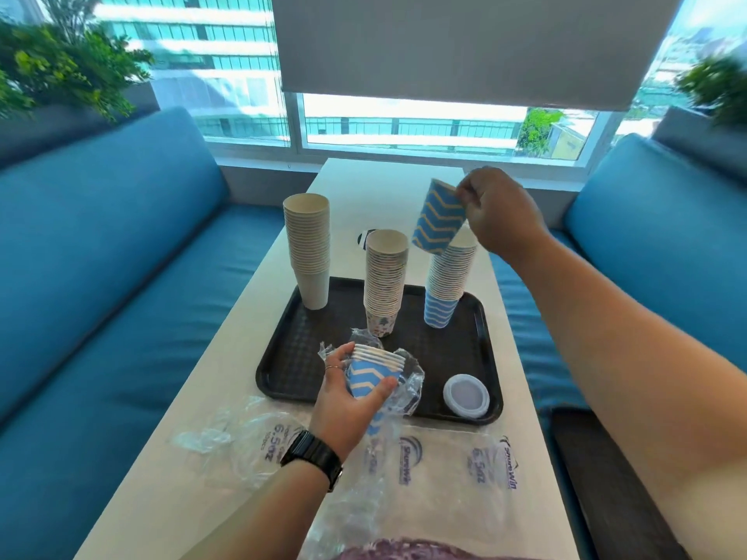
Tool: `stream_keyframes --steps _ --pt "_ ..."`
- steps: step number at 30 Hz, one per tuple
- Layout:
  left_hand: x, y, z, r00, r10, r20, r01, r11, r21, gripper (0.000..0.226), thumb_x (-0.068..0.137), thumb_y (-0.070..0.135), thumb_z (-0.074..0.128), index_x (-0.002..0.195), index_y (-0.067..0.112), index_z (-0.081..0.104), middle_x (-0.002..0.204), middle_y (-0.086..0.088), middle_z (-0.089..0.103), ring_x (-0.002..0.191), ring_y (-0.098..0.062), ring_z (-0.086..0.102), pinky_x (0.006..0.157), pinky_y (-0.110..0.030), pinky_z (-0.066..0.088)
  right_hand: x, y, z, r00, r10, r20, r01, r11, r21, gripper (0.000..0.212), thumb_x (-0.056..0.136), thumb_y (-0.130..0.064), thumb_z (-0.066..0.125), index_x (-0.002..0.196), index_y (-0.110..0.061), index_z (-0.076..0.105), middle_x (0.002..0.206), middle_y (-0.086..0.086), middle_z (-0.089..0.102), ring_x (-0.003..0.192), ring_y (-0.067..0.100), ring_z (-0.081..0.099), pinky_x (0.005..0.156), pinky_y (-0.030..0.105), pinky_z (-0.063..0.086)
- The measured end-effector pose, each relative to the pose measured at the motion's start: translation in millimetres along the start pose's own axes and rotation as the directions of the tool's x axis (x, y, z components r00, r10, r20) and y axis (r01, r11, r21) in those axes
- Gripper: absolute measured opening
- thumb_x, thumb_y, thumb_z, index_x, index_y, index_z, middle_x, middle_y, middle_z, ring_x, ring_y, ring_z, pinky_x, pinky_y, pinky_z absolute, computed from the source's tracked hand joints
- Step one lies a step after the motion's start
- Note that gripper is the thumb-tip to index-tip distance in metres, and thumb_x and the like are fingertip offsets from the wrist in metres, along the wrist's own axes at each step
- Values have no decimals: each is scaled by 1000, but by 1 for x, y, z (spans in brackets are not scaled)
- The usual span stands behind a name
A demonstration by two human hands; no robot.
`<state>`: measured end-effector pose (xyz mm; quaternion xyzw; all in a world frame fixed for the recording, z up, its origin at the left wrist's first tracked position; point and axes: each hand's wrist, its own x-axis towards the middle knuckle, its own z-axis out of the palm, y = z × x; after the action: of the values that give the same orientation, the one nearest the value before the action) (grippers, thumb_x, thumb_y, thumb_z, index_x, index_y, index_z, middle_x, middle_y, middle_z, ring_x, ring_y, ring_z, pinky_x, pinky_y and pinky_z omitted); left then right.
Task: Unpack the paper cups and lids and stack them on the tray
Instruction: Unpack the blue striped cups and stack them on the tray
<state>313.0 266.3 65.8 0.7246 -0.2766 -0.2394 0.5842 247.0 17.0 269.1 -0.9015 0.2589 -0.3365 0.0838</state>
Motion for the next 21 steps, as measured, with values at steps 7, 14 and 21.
stream_keyframes --steps 7,14,21 --pt "4 -2 -1 1000 -13 -3 13 1000 -16 71 79 32 80 133 37 34 123 1 60 100 -11 68 87 -33 59 22 24 6 998 -54 -36 41 956 -289 17 97 -14 48 106 -8 61 108 12 60 104 32 54 82 41 46" --pt "3 -2 -2 1000 -31 -2 31 999 -35 69 81 27 79 133 33 35 121 1 61 97 -9 69 83 -27 59 4 35 36 995 1 101 32 943 -330 20 97 -10 47 110 -7 62 111 12 60 108 33 53 84 40 45" --pt "1 -2 -2 999 -34 -23 33 999 -20 67 81 29 79 131 36 36 119 5 61 98 -7 68 82 -24 58 -15 44 60 976 120 184 -64 957 -283 25 96 -10 44 111 -8 64 108 11 61 103 34 58 78 35 45"
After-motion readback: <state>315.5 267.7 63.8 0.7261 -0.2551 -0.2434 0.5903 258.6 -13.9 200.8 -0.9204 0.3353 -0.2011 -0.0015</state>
